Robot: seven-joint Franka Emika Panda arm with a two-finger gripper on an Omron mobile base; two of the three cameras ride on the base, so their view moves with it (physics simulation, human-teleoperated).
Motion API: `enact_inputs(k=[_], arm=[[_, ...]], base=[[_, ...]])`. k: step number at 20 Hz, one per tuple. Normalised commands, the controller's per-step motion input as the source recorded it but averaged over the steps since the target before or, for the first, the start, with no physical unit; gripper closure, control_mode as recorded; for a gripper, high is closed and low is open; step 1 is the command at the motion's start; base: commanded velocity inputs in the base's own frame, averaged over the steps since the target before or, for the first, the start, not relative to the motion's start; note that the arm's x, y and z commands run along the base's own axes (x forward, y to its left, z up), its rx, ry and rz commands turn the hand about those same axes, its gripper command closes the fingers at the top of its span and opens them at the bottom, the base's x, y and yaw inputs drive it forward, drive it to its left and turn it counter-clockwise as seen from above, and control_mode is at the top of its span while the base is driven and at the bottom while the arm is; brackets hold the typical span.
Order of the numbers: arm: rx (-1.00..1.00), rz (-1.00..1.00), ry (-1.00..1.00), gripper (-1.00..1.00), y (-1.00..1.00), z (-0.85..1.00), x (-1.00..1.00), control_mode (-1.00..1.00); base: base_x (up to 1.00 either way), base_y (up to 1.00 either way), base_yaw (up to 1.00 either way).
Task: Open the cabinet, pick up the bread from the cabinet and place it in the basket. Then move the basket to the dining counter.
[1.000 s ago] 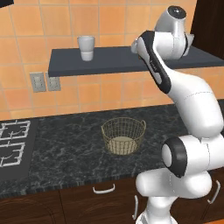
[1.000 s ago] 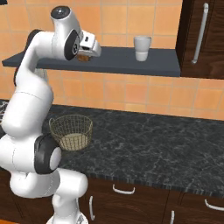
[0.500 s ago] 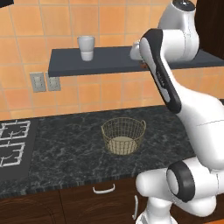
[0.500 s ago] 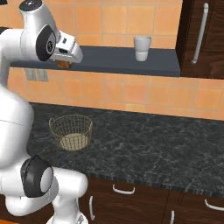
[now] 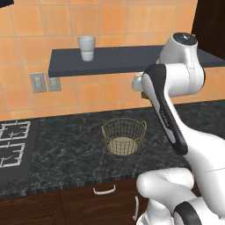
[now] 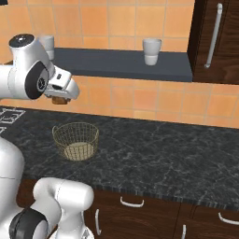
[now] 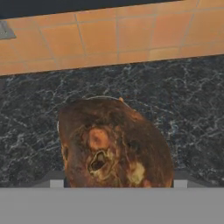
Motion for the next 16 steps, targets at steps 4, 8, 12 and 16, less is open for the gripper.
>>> enact_inputs(k=[4,8,12,16], arm=[[0.0,0.0,0.0,1.0,0.26,-0.98,0.0,-1.0],[0.0,0.0,0.05,1.0,0.03,-0.76,0.02,-1.0],[0.0,0.0,0.12,1.0,0.02,-0.46,0.44,-1.0],[0.0,0.0,0.11,1.0,0.04,-0.43,0.47,-1.0]], base=[[0.0,0.0,0.0],[0.0,0.0,0.0],[0.0,0.0,0.0],[0.0,0.0,0.0]])
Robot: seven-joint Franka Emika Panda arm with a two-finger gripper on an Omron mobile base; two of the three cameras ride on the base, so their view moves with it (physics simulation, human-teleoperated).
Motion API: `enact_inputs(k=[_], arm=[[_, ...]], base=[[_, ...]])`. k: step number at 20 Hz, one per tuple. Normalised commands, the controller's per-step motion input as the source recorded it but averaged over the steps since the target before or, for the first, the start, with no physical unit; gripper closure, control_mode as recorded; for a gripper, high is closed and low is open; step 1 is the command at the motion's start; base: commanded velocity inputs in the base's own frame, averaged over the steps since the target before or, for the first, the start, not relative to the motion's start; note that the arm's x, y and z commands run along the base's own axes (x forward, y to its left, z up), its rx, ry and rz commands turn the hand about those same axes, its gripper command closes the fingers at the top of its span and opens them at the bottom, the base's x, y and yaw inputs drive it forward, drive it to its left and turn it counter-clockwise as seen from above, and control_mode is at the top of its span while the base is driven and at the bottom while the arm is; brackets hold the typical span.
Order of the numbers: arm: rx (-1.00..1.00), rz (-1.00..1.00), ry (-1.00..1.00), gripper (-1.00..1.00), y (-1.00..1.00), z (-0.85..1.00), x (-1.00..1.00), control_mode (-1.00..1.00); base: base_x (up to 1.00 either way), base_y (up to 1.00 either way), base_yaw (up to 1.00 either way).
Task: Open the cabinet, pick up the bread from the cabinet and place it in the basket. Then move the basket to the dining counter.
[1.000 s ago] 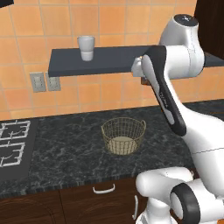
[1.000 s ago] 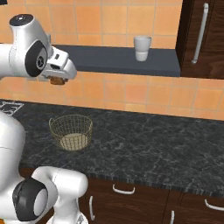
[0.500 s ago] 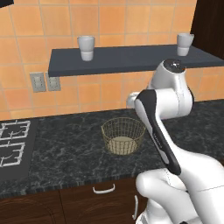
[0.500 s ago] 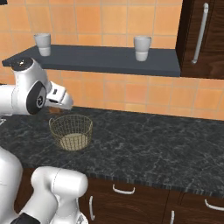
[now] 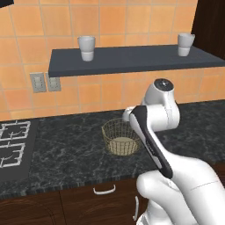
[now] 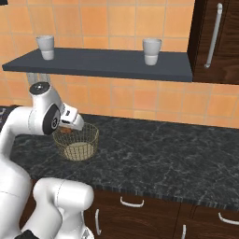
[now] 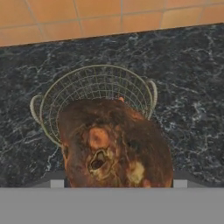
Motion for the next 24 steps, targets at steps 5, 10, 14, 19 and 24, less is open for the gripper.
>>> enact_inputs(k=[5,10,14,19,24], arm=[[0.0,0.0,0.07,1.0,0.08,-0.41,0.41,-1.0],[0.0,0.0,0.15,1.0,0.04,-0.34,0.39,-1.0],[-0.01,0.0,0.04,1.0,0.02,-0.37,0.15,-1.0],[-0.06,0.0,0.04,1.0,0.13,-0.54,0.13,-1.0],[-0.02,0.0,0.03,1.0,0.07,-0.3,0.27,-1.0]], base=[[0.0,0.0,0.0],[0.0,0.0,0.0],[0.0,0.0,0.0],[0.0,0.0,0.0],[0.0,0.0,0.0]])
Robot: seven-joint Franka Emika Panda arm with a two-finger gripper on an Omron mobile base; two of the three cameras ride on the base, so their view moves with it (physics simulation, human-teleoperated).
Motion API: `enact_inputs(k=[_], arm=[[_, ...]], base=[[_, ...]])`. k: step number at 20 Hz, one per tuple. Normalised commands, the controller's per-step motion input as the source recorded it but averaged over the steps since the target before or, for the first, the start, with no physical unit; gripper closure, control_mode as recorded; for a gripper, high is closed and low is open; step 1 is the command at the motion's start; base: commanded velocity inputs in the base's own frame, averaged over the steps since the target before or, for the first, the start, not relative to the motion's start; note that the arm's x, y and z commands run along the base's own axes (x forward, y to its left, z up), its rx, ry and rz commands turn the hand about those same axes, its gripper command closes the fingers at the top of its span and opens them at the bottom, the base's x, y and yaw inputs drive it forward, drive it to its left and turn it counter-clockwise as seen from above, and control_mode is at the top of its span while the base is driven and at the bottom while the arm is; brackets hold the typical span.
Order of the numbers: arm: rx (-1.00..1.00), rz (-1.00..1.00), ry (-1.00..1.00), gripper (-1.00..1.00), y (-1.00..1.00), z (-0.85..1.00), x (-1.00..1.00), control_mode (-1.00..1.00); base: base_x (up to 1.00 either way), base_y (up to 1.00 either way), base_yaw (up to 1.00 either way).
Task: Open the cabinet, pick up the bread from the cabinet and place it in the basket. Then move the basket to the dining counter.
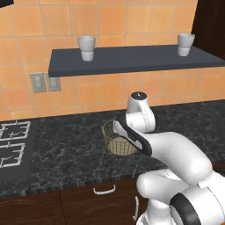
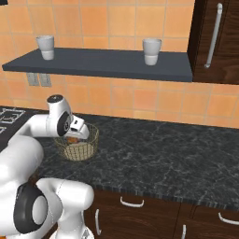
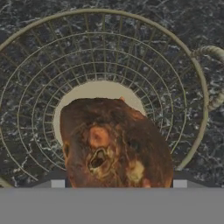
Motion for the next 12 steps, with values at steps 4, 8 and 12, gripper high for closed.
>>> enact_inputs(k=[4,8,12], arm=[[0.0,0.0,0.0,-1.0,0.0,-0.15,0.22,-1.0],[0.0,0.0,0.0,-1.0,0.0,-0.2,0.41,-1.0],[0.0,0.0,0.0,-1.0,0.0,-0.23,0.57,-1.0]], base=[[0.0,0.0,0.0],[0.0,0.0,0.0],[0.0,0.0,0.0]])
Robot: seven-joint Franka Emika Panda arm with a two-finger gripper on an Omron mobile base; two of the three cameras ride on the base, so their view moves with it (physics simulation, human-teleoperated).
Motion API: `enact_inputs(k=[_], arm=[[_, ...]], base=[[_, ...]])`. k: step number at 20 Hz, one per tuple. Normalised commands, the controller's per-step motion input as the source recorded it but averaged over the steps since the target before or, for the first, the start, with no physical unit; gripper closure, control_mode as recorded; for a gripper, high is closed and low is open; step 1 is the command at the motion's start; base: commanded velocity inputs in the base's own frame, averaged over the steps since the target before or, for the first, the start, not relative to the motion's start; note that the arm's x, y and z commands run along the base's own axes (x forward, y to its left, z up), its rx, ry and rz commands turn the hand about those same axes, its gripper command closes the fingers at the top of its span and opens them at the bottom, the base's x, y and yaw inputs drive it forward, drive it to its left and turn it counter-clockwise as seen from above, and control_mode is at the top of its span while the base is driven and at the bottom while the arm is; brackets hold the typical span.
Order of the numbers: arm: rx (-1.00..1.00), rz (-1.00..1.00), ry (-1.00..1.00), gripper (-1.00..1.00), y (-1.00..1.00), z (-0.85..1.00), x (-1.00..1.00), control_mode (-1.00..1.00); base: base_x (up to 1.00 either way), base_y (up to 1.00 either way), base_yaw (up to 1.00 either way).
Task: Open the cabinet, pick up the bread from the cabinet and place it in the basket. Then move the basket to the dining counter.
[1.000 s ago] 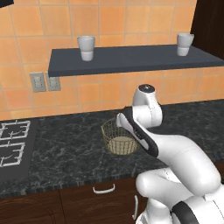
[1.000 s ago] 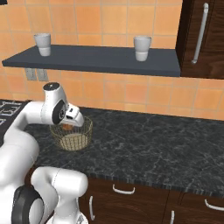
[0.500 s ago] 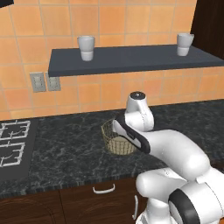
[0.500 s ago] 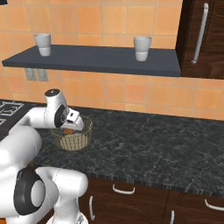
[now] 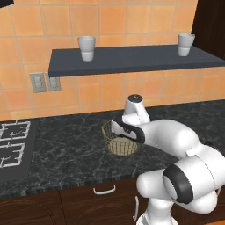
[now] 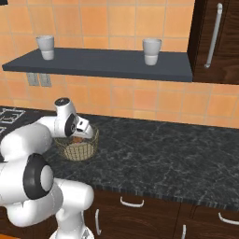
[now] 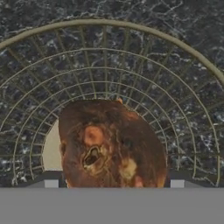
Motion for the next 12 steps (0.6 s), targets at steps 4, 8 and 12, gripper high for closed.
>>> enact_inputs(k=[4,8,12], arm=[[0.0,0.0,0.0,-1.0,0.01,-0.2,0.42,-1.0],[0.0,0.0,0.0,-1.0,0.04,-0.03,0.07,-1.0],[0.0,-0.02,-0.03,-1.0,0.21,0.19,-0.65,-1.0]], base=[[0.0,0.0,0.0],[0.0,0.0,0.0],[0.0,0.0,0.0]])
